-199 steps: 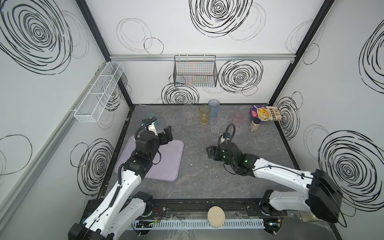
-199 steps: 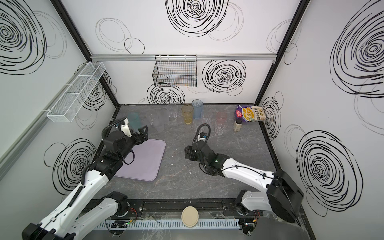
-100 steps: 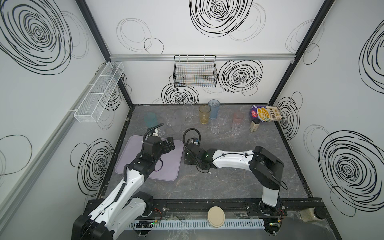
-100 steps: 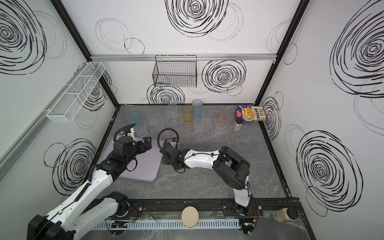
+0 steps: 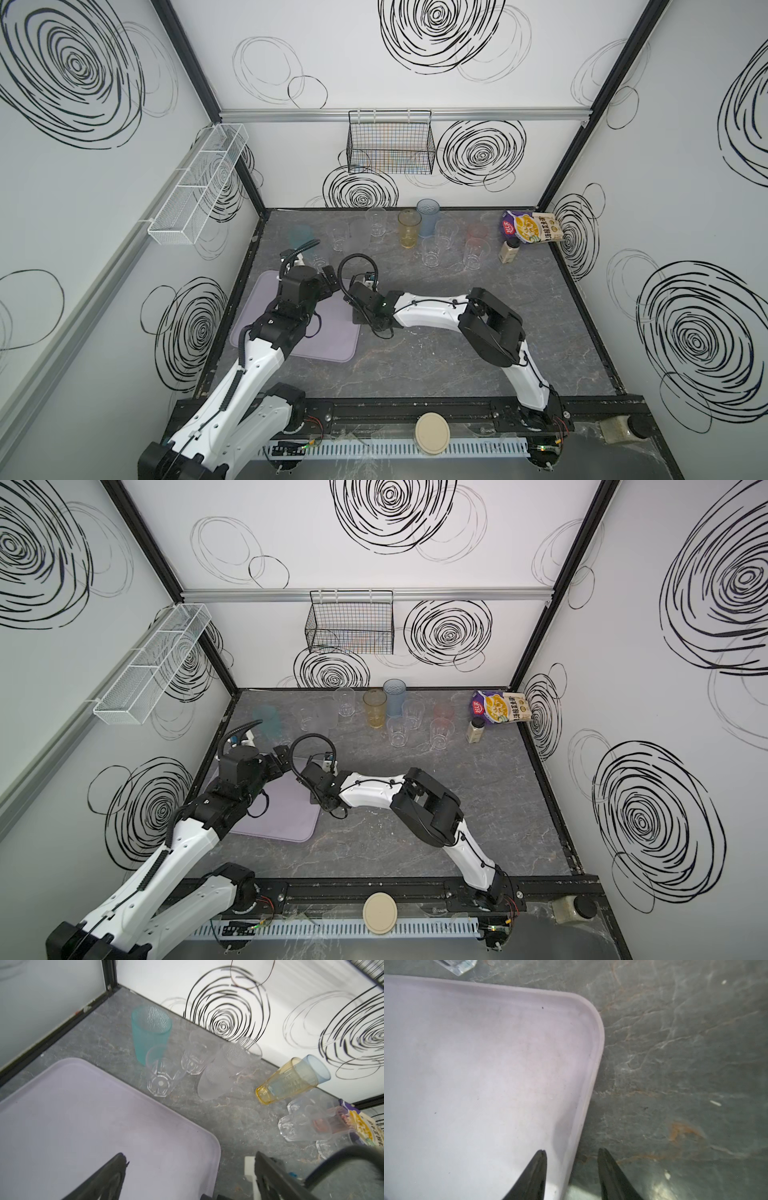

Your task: Place the glasses into the tray

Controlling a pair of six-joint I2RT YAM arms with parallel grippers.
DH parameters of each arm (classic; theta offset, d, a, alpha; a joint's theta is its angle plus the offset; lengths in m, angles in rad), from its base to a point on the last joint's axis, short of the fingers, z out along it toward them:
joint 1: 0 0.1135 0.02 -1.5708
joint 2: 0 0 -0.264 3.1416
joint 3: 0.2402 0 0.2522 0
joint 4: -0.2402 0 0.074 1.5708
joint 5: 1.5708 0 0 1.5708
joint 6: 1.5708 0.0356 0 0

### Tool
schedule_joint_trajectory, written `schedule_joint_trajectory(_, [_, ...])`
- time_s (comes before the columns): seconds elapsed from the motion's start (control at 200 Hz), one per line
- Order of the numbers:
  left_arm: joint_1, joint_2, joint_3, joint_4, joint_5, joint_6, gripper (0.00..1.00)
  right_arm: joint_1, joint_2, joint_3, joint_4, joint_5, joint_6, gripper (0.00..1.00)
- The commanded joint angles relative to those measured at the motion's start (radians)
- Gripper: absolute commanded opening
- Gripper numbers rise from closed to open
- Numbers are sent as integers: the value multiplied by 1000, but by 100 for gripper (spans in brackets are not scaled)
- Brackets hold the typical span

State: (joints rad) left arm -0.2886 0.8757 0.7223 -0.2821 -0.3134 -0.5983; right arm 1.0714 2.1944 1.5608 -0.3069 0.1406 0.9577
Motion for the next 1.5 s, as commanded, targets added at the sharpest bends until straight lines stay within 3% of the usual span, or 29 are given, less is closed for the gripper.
schedule_joint_trajectory(0.0, [-9,-4,41,-24,-65,14,99,-7,43,69,-151,35,-7,34])
schedule_joint_trajectory(0.17, [-27,-20,89,-54,-122,64,98,-40,-66,-95,-114,55,-69,24])
schedule_joint_trajectory(0.37, [-90,-20,120,-34,-169,137,96,-133,-161,-265,-134,36,-277,14])
schedule_joint_trajectory(0.59, [-212,-40,64,50,-204,130,89,-283,-323,-491,-185,60,-433,11])
schedule_joint_trajectory(0.74, [-334,-9,50,103,-301,165,86,-406,-400,-614,-198,43,-445,10])
schedule_joint_trajectory(0.855, [-365,70,68,151,-292,224,87,-495,-427,-680,-195,86,-445,9])
schedule_joint_trajectory(1.021, [-370,133,47,203,-304,259,86,-584,-428,-675,-242,164,-489,9])
schedule_joint_trajectory(1.141, [-360,133,25,218,-212,283,86,-622,-365,-593,-297,249,-537,9])
schedule_joint_trajectory(1.496, [-354,124,11,151,-228,230,85,-623,-334,-501,-318,405,-626,11])
